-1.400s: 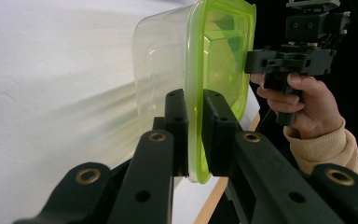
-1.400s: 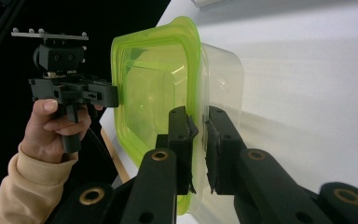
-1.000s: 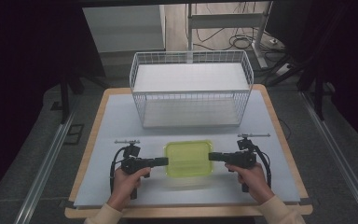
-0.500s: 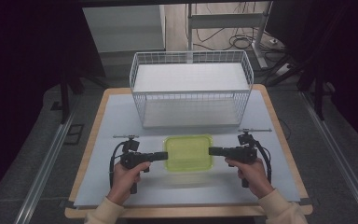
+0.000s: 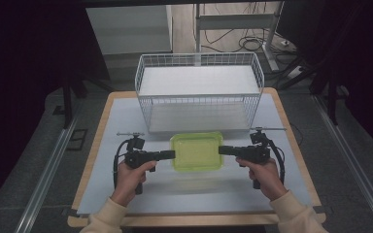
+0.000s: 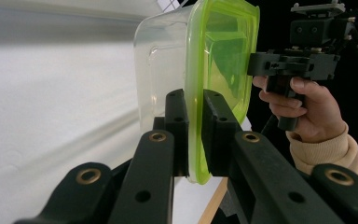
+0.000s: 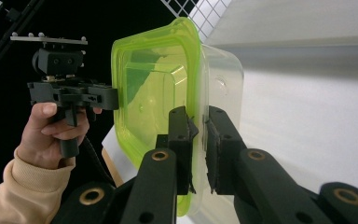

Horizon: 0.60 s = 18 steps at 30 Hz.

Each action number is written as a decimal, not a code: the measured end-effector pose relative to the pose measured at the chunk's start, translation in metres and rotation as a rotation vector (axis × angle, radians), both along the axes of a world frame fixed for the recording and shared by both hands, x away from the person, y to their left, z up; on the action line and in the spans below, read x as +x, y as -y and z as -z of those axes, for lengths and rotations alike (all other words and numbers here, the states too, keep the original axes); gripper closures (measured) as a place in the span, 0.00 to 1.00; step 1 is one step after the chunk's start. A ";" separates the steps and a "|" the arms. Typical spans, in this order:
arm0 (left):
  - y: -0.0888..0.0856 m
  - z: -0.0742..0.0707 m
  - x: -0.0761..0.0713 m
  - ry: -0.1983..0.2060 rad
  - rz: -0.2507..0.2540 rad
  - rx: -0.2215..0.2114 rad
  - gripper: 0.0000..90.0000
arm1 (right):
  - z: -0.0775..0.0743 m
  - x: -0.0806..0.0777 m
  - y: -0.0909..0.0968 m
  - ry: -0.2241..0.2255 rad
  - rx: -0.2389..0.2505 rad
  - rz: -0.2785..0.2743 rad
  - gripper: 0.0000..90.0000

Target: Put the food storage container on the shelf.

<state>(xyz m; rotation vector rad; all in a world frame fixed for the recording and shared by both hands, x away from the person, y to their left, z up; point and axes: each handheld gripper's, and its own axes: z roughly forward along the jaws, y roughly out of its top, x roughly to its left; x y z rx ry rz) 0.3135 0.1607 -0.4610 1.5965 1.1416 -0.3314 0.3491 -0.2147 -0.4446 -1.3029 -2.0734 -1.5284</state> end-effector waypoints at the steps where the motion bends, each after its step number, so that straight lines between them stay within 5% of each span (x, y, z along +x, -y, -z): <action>1: 0.000 0.000 0.000 0.000 0.000 0.000 0.92 | -0.002 0.001 0.000 -0.001 0.001 0.000 0.90; 18: 0.002 -0.033 0.013 0.052 0.003 0.011 0.92 | -0.033 0.008 0.001 0.053 -0.005 0.006 0.90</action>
